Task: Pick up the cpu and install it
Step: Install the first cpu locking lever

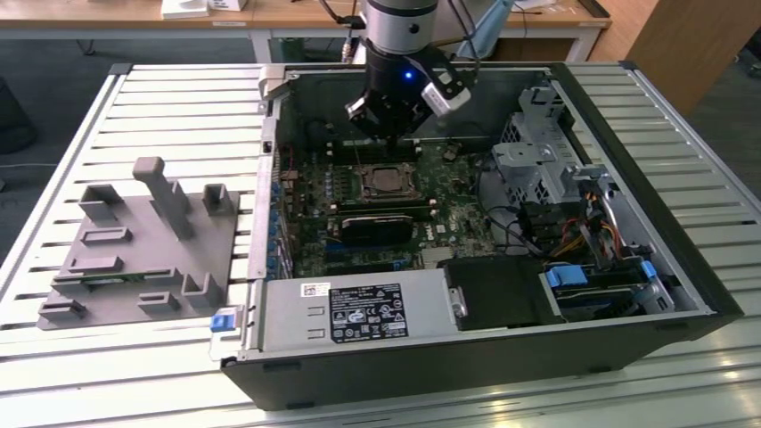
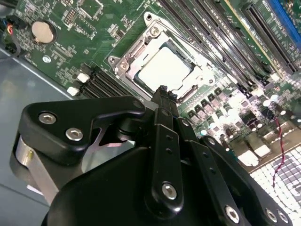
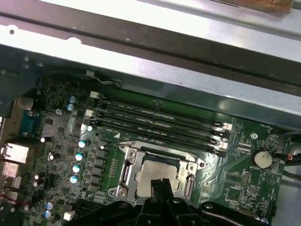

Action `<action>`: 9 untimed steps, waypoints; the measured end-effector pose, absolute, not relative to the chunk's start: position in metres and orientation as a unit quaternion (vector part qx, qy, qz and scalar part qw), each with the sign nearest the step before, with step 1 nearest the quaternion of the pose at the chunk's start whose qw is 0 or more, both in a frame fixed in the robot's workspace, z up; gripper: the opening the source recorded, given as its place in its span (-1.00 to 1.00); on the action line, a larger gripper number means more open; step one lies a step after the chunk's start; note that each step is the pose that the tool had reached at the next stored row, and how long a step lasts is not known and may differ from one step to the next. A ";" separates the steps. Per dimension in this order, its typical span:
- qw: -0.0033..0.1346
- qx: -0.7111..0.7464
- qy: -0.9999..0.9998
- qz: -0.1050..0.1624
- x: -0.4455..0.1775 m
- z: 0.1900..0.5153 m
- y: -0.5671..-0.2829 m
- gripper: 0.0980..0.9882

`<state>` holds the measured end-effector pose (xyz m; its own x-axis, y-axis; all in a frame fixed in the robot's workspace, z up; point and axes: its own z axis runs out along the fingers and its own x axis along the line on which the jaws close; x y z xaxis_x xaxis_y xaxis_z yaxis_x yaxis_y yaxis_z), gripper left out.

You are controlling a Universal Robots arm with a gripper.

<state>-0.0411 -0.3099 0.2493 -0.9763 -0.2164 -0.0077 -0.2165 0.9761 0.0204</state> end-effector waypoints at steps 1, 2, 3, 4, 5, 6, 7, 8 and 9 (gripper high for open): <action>0.003 -0.109 0.994 0.010 -0.043 0.249 -0.310 -0.98; 0.003 -0.109 0.994 0.010 -0.046 0.249 -0.310 -0.98; 0.003 -0.110 0.994 0.010 -0.048 0.249 -0.310 -0.98; 0.003 -0.110 0.994 0.011 -0.051 0.249 -0.310 -0.98; 0.003 -0.110 0.994 0.011 -0.054 0.249 -0.310 -0.98; 0.003 -0.108 0.994 0.011 -0.056 0.249 -0.310 -0.98; 0.003 -0.106 0.994 0.011 -0.058 0.249 -0.310 -0.98; 0.003 -0.104 0.995 0.010 -0.060 0.249 -0.310 -0.98; 0.003 -0.103 0.995 0.010 -0.062 0.249 -0.310 -0.98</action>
<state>-0.0624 -0.3100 0.2489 -0.9789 -0.2043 -0.0077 -0.2044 0.9787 0.0201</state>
